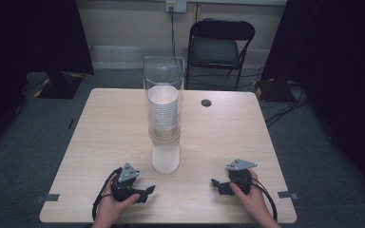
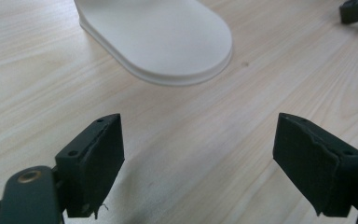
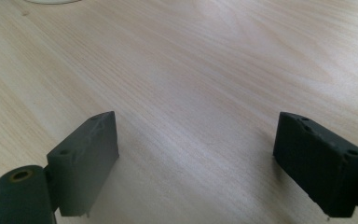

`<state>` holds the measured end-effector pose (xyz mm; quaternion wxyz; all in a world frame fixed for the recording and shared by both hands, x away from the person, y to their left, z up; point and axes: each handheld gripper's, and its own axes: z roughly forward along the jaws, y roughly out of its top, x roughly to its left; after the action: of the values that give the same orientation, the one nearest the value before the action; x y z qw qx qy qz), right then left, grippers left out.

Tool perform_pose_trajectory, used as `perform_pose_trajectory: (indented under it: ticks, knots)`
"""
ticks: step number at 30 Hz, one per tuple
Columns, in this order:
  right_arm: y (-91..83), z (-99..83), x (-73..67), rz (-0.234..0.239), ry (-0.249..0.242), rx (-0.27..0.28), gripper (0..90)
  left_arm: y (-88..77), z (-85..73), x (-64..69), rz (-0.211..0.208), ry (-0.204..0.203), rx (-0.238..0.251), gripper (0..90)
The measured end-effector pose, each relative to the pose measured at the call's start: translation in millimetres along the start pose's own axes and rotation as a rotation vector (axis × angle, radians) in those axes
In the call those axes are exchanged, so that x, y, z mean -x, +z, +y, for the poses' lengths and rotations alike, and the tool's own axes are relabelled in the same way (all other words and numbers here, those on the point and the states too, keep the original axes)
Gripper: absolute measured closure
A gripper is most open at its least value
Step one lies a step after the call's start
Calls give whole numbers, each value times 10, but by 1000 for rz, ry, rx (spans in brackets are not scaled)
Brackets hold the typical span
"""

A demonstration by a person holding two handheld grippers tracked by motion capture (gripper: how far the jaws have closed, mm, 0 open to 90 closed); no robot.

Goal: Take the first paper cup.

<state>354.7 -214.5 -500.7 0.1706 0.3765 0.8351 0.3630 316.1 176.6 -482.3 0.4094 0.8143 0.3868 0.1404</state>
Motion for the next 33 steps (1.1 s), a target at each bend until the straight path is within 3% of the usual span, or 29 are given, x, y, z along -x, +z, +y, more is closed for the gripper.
perform_pose_trajectory:
  ticks: [2,10,13,18,23,28,33]
  knots:
    - [-1,0,1,0,-1,-1,135,4,20,-2,5,-22,12,162]
    - [0,0,1,0,-1,-1,135,-14,100,-17,-4,-22,7,161]
    - [-1,0,0,-2,-1,-1,135,-21,155,-21,-3,-5,-7,161]
    - [-14,-11,-13,-11,10,-1,135,22,273,-58,-24,-45,25,159]
    - [-16,-14,-13,-14,9,-2,135,58,405,-78,-35,-43,40,159]
    - [-17,-15,-15,-16,10,-1,135,59,534,-89,-18,-49,52,159]
    - [-21,-21,-18,-17,11,1,135,62,687,-105,-9,-58,95,165]
